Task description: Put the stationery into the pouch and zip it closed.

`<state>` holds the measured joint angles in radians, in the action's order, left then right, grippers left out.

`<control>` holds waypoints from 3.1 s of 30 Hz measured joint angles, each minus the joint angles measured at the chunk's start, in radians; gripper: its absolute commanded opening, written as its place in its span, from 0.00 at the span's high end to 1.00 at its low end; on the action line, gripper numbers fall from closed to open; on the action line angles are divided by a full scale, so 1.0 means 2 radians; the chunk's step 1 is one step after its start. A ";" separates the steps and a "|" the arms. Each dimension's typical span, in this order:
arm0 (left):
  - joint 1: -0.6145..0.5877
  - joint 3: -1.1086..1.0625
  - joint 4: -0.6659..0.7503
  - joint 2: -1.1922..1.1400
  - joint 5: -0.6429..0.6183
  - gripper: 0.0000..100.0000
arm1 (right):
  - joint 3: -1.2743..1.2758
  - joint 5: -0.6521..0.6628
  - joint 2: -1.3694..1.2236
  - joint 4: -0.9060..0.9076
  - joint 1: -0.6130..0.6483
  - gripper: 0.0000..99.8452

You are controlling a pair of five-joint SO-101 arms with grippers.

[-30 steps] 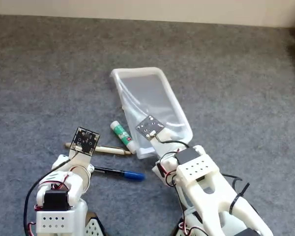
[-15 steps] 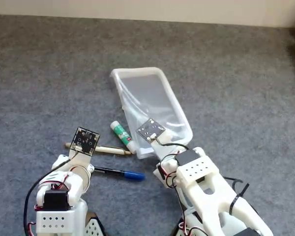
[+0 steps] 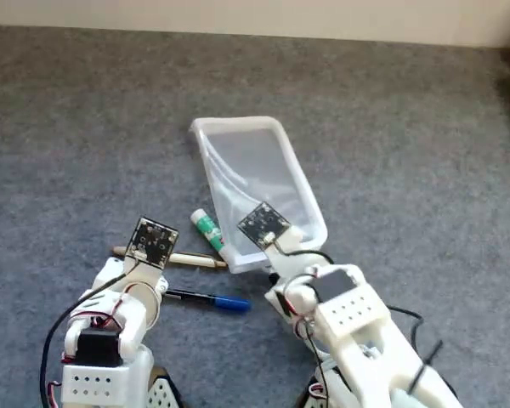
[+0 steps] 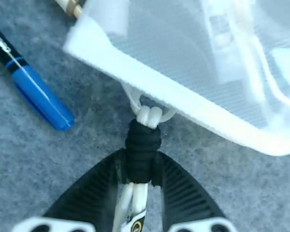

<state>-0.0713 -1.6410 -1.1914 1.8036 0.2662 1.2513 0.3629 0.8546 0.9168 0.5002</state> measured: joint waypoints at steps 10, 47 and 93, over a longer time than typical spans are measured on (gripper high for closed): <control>0.113 0.044 0.000 0.000 -0.010 0.77 | 0.061 -0.001 0.223 0.027 0.000 0.99; 0.214 -0.005 0.148 -0.001 -0.169 0.74 | 0.124 -0.052 0.483 0.069 0.048 0.99; 0.221 -0.016 0.176 -0.002 -0.148 0.80 | 0.124 -0.054 0.484 0.087 0.051 0.99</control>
<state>0.3705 -1.6732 -0.8401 1.8006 -0.0299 1.4983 0.2555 1.8228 1.0917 0.6030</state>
